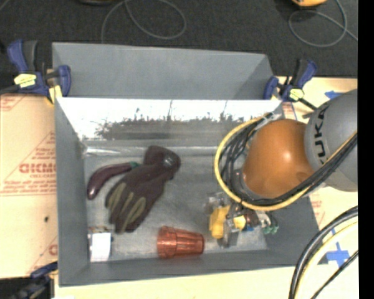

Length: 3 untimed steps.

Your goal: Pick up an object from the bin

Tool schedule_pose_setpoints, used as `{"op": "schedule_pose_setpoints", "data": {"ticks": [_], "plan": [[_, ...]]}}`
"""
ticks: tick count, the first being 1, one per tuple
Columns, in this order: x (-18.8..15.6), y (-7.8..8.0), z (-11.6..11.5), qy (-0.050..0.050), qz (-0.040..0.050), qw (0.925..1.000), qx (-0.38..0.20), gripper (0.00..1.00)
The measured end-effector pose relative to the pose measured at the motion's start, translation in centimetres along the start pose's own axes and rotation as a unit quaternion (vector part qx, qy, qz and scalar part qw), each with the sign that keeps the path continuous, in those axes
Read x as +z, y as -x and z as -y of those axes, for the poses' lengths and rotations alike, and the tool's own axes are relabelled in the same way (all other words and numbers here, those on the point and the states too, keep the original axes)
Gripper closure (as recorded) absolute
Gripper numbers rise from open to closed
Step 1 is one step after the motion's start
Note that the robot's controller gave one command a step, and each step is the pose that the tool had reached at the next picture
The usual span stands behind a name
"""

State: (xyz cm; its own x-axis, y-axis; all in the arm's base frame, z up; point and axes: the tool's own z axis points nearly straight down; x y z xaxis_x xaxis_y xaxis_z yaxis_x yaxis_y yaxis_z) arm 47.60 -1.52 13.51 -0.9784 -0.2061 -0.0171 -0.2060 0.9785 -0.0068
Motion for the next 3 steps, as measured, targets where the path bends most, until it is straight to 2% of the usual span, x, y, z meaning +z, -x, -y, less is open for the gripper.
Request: {"op": "schedule_pose_setpoints", "data": {"ticks": [1,2,3], "plan": [[-0.5,0.2,1.8,-0.003,0.0127,0.9999,0.005,1.0],[-2.3,-0.3,1.8,0.001,-0.0016,1.0,-0.002,1.0],[-17.7,1.2,3.4,-0.004,0.0145,0.9999,0.0,1.0]]}}
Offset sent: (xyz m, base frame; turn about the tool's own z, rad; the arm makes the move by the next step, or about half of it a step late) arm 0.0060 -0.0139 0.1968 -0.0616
